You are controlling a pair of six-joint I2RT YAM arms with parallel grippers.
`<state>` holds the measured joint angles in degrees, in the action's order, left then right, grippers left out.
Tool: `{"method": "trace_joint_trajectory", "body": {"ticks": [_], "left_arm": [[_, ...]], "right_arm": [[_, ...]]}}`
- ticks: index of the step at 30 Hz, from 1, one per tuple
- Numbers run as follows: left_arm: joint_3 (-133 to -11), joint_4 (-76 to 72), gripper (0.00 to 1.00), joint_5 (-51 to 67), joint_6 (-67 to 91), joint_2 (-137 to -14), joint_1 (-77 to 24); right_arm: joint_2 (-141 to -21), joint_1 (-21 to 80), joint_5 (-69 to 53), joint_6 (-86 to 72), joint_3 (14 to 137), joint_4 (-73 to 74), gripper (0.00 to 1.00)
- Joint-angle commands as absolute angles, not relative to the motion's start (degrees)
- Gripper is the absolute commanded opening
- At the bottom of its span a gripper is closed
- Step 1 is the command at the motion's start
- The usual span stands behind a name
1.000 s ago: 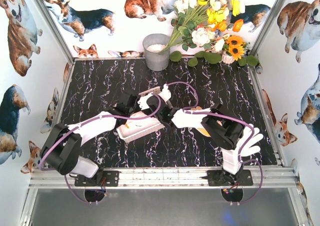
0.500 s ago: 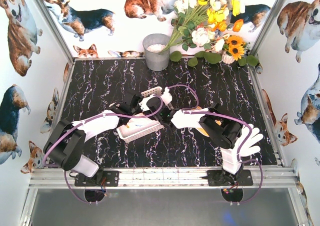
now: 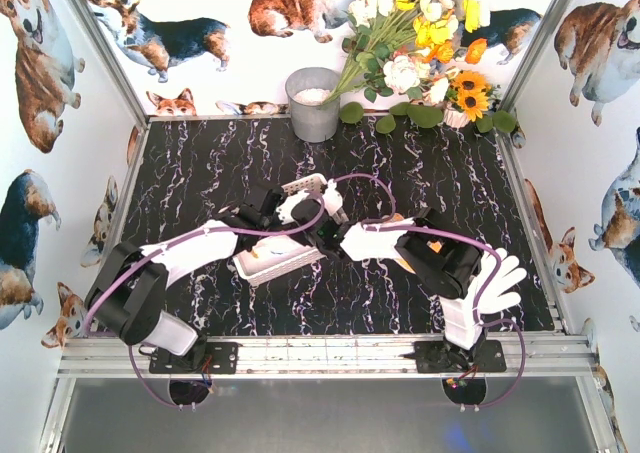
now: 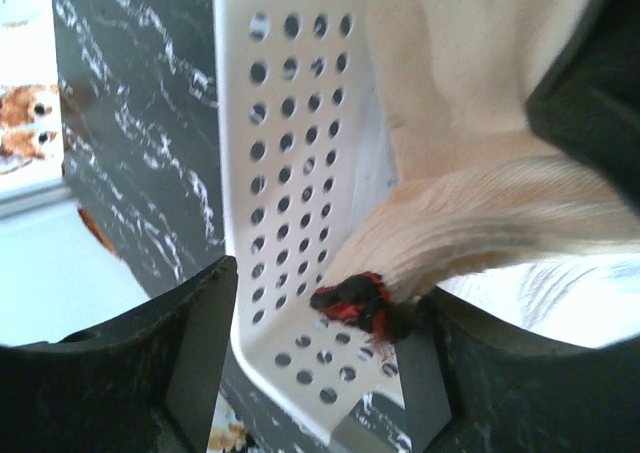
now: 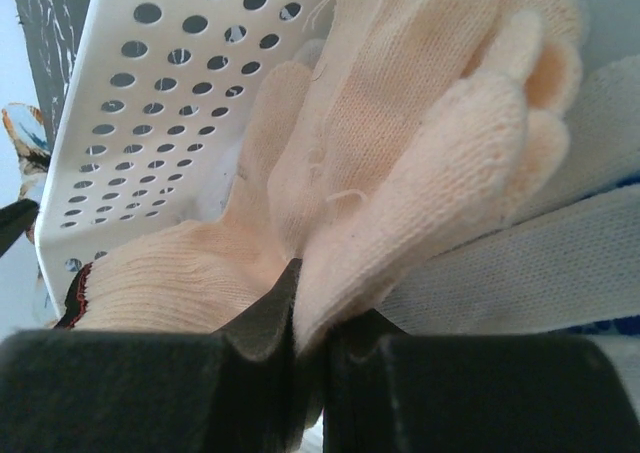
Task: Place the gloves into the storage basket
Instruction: Place the glove in the bin.
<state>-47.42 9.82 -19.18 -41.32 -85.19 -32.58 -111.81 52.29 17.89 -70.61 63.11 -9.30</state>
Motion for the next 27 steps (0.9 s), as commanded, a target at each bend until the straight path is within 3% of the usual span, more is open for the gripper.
{"method": "trace_joint_trajectory", "body": {"ticks": [1, 14, 27], "left_arm": [[-47.69, 14.28, 0.56, -28.55, -37.56, -82.13, -31.20], [-46.98, 21.92, 0.73, -20.52, -25.69, -67.04, -31.14], [-50.14, 27.06, 0.75, -16.68, -15.26, -64.14, -31.11]], "right_arm": [[-109.53, 56.25, 19.73, -69.93, 63.64, -13.29, 0.00], [-108.46, 58.29, 29.16, -73.51, 61.85, -11.22, 0.00], [-108.46, 58.64, 30.10, -73.06, 61.92, -11.01, 0.00]]}}
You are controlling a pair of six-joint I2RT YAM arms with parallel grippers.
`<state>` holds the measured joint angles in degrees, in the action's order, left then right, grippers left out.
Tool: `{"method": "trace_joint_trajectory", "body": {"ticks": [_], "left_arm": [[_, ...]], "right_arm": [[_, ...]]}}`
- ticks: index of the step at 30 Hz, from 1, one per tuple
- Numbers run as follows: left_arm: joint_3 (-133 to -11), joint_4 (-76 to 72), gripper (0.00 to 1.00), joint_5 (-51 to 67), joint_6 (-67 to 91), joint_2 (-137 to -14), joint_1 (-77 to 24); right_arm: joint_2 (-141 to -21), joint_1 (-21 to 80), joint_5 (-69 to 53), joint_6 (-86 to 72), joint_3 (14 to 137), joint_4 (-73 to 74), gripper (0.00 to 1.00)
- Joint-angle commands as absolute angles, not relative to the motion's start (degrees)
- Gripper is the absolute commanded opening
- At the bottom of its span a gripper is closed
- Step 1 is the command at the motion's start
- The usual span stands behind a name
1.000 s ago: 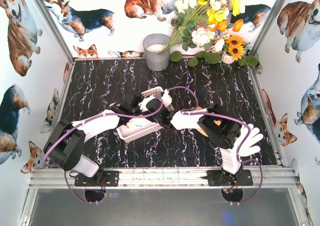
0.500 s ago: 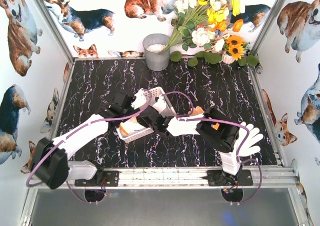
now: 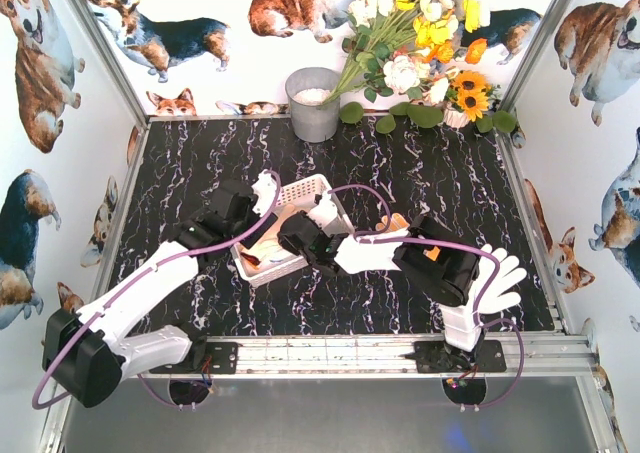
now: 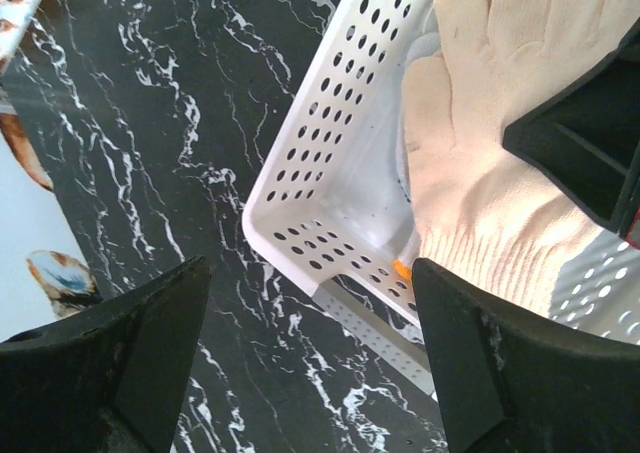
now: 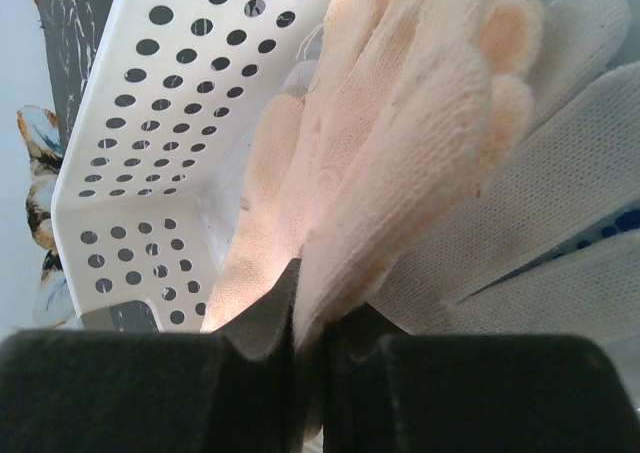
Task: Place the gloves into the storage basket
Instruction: Place the glove in the bin.
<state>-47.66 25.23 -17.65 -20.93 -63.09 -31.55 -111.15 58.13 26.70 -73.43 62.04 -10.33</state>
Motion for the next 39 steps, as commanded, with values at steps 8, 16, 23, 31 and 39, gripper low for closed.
{"method": "trace_joint_trajectory", "body": {"ticks": [8, 16, 23, 31, 39], "left_arm": [[-48.89, 25.80, 0.74, -17.98, -5.45, -64.86, -31.02], [-47.10, 26.28, 0.76, -21.79, -2.40, -61.16, -30.78], [-45.67, 25.90, 0.77, -21.81, -1.53, -59.68, -30.67], [-45.15, 24.76, 0.77, -21.49, -1.15, -60.13, -30.67], [-44.56, 23.91, 0.77, -22.13, -0.96, -60.64, -30.59]], "right_arm": [[-108.22, 61.26, 38.48, -75.75, 63.68, -8.39, 0.00], [-108.14, 63.93, 48.88, -83.91, 67.68, 0.12, 0.00], [-109.18, 64.38, 52.61, -84.83, 71.64, 4.48, 0.00], [-111.56, 65.18, 53.36, -86.27, 72.60, 6.86, 0.00], [-112.67, 66.19, 52.90, -87.57, 73.96, 7.62, 0.00]]}}
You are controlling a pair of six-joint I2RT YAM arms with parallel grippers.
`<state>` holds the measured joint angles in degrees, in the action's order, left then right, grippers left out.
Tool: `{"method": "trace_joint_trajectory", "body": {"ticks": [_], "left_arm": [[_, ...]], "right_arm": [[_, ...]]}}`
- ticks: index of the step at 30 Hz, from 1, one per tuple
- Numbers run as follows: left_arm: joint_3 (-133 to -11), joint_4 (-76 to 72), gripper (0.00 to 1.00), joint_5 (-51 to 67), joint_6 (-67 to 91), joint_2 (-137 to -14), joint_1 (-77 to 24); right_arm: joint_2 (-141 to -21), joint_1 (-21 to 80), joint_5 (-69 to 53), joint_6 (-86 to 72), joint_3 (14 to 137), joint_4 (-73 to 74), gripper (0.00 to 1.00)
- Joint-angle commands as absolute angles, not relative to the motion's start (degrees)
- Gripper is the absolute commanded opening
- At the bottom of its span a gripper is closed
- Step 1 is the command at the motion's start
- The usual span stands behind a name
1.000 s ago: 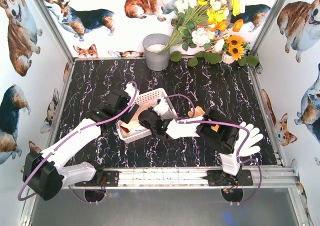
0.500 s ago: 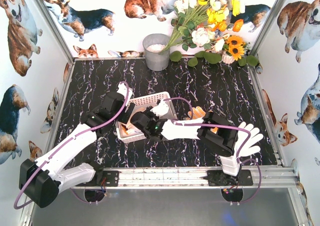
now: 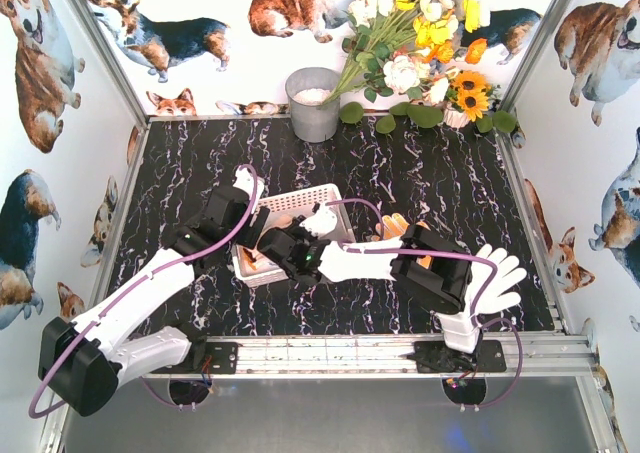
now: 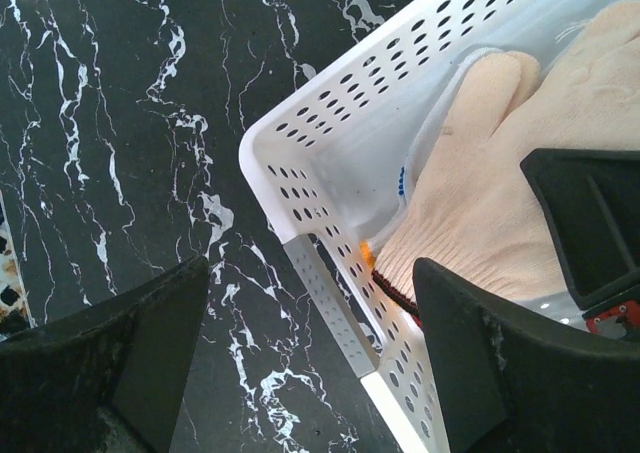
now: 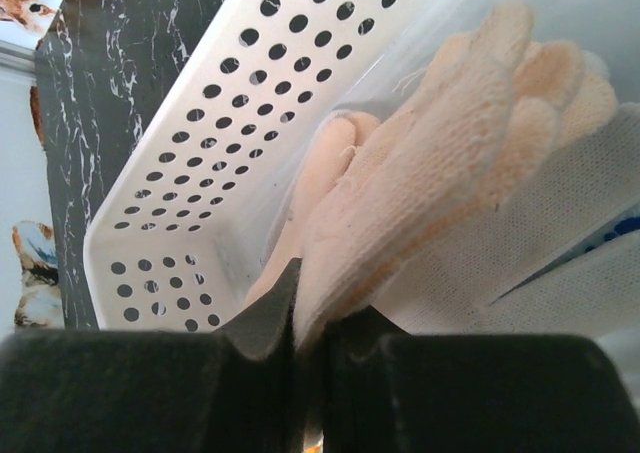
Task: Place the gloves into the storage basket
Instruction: Place the glove in the bin.
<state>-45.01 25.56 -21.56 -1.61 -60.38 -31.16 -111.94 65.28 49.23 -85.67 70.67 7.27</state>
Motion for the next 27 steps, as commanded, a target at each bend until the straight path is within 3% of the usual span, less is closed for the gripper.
{"method": "trace_joint_trajectory", "body": {"ticks": [1, 12, 16, 27], "left_arm": [[-44.52, 23.84, 0.77, -22.22, -0.97, -60.71, -30.59], [-44.47, 23.48, 0.77, -22.41, -0.55, -61.65, -30.59], [-44.71, 23.29, 0.78, -22.42, -0.48, -62.28, -30.50], [-44.47, 23.29, 0.80, -24.96, 0.70, -59.51, -29.75]], "right_arm": [[-112.74, 66.31, 53.18, -88.00, 74.35, 8.24, 0.00], [-115.35, 67.56, 55.92, -92.78, 77.24, 13.75, 0.02], [-114.54, 67.64, 56.21, -91.25, 77.04, 14.59, 0.30], [-107.85, 67.59, 55.85, -84.29, 72.92, 14.19, 0.57]]}}
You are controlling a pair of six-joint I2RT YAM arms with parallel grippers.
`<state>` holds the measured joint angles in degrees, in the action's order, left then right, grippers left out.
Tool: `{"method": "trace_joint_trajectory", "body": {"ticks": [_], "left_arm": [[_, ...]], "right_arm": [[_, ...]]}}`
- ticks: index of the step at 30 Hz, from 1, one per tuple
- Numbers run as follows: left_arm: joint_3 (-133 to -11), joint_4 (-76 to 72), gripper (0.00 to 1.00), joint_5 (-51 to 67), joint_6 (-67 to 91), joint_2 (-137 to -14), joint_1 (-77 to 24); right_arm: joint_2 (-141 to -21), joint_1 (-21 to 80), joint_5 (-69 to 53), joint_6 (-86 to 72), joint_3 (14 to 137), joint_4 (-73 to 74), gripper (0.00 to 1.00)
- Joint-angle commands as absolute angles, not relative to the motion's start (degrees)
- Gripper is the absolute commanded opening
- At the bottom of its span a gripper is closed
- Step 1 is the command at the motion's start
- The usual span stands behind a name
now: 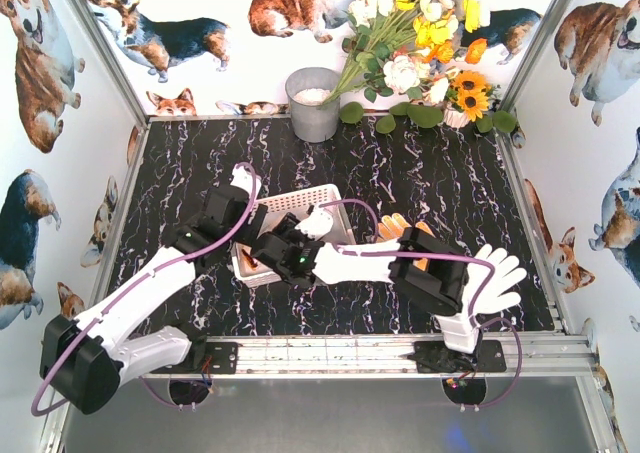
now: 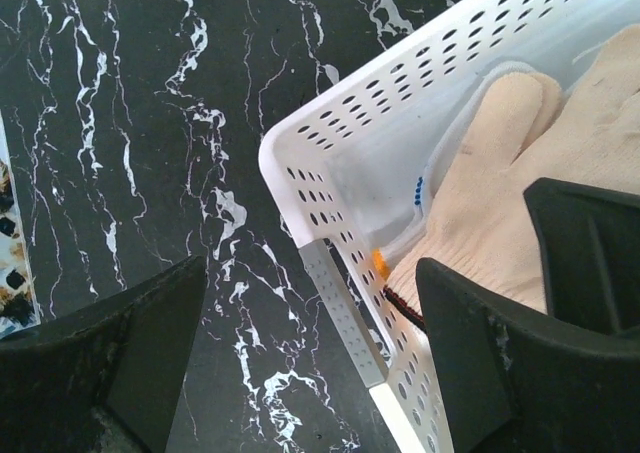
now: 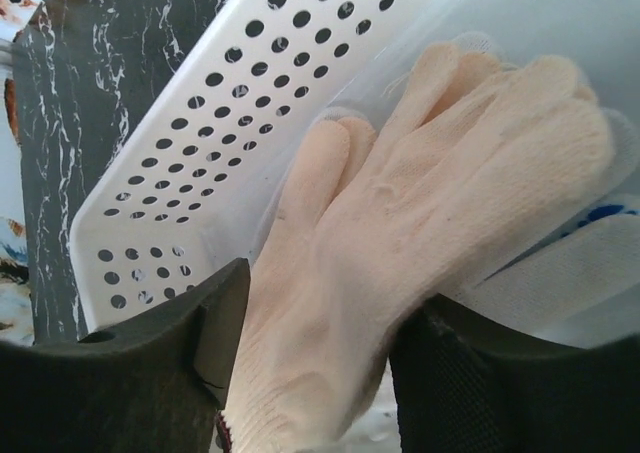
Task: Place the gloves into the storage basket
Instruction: Place the glove in the bin.
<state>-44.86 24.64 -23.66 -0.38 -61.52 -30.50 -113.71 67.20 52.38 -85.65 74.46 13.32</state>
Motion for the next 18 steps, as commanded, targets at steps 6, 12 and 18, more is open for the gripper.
{"method": "trace_joint_trajectory", "body": {"ticks": [6, 12, 18], "left_arm": [[-45.20, 23.94, 0.82, -25.52, 2.22, -56.85, -29.62], [-46.96, 26.21, 0.83, -22.68, 6.01, -55.65, -29.62], [-49.63, 30.67, 0.83, -17.43, 10.12, -55.93, -29.62]], "right_arm": [[-103.64, 67.60, 53.51, -86.10, 68.76, 14.52, 0.61], [-100.04, 67.63, 51.02, -88.66, 66.21, 19.60, 0.61], [-95.03, 67.67, 50.13, -87.15, 62.74, 21.20, 0.63]]}}
